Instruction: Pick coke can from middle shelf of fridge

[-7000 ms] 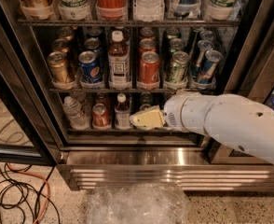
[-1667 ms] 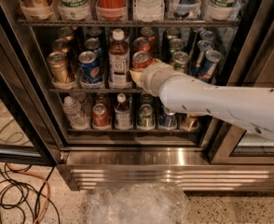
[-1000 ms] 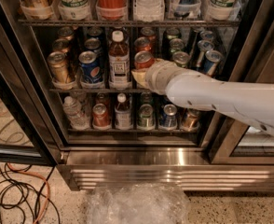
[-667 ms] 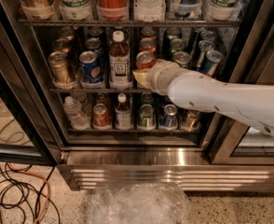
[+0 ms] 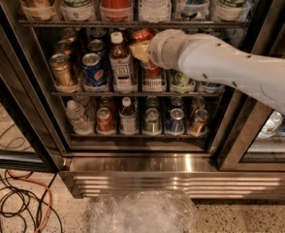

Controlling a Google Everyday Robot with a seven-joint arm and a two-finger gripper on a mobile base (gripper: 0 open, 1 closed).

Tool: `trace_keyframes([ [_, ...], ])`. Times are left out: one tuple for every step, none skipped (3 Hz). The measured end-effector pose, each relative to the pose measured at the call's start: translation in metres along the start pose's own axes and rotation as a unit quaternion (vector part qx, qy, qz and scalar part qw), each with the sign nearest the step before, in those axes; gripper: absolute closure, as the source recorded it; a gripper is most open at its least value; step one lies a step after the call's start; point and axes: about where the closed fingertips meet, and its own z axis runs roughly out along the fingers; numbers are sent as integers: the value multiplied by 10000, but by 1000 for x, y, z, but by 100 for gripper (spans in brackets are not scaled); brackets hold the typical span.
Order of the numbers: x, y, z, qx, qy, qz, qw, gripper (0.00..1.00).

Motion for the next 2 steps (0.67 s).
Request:
trace_keyframes([
  [1, 1, 1, -20, 2, -2, 10000, 100],
  [0, 10, 1, -157, 38, -20, 9999, 100],
])
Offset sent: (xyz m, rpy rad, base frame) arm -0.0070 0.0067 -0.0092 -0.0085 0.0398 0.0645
